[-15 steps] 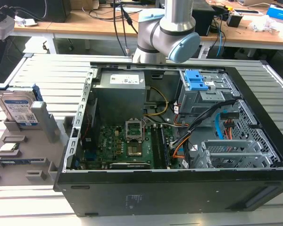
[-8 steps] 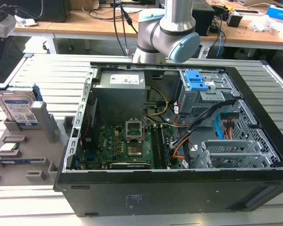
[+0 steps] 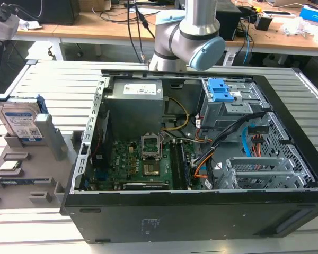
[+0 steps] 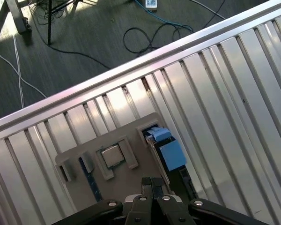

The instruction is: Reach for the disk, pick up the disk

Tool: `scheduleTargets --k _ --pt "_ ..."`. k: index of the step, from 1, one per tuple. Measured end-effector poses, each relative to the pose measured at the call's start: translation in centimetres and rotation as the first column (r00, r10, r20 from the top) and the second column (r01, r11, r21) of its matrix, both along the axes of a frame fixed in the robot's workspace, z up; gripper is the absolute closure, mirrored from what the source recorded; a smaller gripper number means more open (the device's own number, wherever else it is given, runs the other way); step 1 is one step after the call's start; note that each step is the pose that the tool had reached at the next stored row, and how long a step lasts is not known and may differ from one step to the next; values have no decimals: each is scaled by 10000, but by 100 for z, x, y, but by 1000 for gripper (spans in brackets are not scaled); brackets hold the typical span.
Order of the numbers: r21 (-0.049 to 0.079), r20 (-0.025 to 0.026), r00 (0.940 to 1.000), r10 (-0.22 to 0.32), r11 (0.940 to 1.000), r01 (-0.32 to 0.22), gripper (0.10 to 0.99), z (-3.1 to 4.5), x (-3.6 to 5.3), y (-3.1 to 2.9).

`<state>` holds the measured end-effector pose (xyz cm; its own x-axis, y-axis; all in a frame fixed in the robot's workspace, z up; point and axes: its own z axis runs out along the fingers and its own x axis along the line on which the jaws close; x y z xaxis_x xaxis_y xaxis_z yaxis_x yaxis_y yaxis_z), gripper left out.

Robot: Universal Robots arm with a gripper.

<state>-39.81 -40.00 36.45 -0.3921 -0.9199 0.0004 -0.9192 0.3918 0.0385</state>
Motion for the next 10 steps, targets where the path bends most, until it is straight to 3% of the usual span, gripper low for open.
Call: scheduleTargets --k 10 --pt "0 0 9927 1203 9927 -1203 980 0 0 0"
